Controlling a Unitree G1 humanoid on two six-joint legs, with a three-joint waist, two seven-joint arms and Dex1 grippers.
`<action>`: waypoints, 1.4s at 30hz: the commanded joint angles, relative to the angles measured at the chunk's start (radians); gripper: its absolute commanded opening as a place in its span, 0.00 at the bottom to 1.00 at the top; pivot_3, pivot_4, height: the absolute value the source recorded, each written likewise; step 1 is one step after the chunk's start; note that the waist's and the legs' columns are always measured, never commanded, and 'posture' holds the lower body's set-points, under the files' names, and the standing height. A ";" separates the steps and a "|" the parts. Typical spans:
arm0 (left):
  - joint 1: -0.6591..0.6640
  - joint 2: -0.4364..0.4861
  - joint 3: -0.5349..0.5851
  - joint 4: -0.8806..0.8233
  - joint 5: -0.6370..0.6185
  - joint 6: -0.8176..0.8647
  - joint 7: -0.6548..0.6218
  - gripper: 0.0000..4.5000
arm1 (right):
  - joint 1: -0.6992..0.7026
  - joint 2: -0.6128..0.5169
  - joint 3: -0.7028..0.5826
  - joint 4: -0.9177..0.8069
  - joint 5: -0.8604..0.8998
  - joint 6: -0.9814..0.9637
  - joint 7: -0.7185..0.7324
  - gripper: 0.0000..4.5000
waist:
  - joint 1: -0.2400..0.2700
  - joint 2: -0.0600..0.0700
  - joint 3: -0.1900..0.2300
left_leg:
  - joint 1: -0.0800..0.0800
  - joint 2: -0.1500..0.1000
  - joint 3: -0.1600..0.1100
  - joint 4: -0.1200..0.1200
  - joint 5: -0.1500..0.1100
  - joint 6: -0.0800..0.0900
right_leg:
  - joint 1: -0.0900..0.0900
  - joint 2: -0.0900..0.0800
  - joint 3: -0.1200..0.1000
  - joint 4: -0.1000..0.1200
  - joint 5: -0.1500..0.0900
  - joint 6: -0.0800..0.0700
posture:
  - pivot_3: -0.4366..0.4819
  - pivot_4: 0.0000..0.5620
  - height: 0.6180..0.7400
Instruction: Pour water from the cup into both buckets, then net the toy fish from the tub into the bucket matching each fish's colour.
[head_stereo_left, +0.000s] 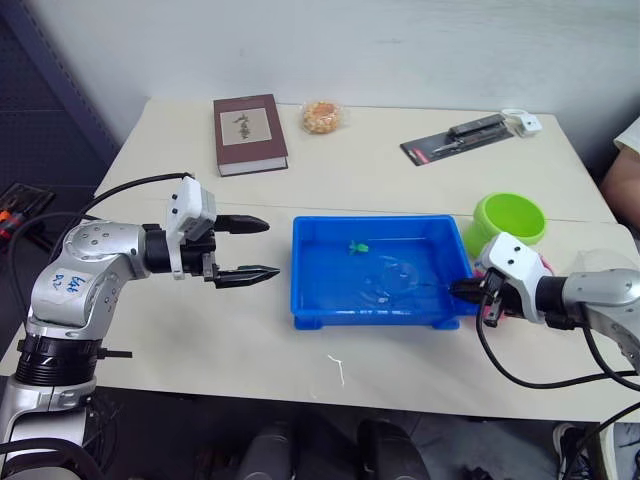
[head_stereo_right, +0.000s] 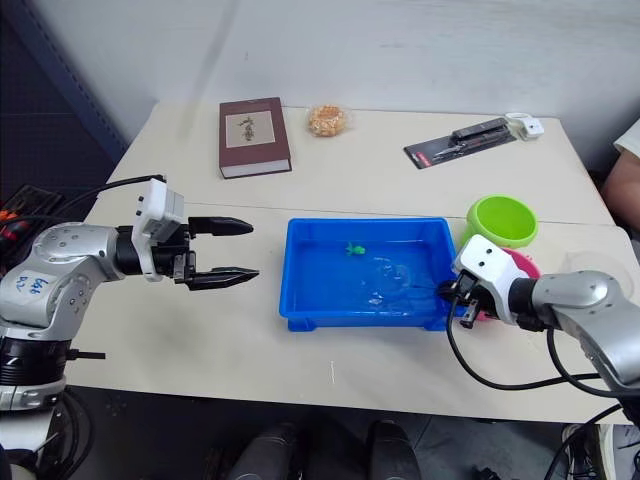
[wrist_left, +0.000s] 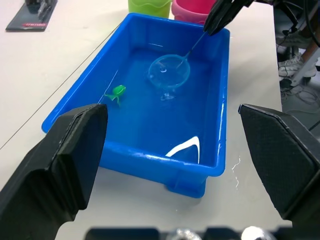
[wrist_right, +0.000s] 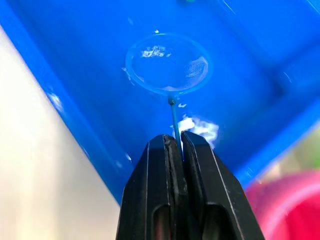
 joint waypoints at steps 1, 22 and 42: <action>-0.003 -0.011 0.007 -0.025 -0.004 -0.009 0.011 1.00 | -0.064 0.032 0.055 0.027 -0.090 0.006 0.002 0.00 | -0.004 0.000 0.000 | 0.000 0.000 0.000 0.000 0.000 0.000 | 0.000 0.000 0.000 0.000 0.000 0.000 | 0.48 0.27 0.99; 0.023 -0.035 0.009 -0.027 0.004 -0.036 0.035 1.00 | -0.198 0.294 0.072 0.034 -0.180 0.051 0.023 0.00 | -0.017 0.000 0.000 | -0.001 0.000 0.000 0.000 0.000 0.000 | -0.001 0.000 -0.001 0.000 0.000 0.000 | 0.48 0.27 0.99; -0.059 -0.183 -0.046 0.043 -0.001 -0.076 0.017 1.00 | 0.279 0.264 -0.384 -0.247 -0.049 -0.145 0.069 0.00 | -0.003 -0.001 0.000 | 0.000 -0.001 0.000 0.000 0.000 0.000 | 0.000 0.000 -0.001 0.000 0.000 0.000 | 0.48 0.27 0.99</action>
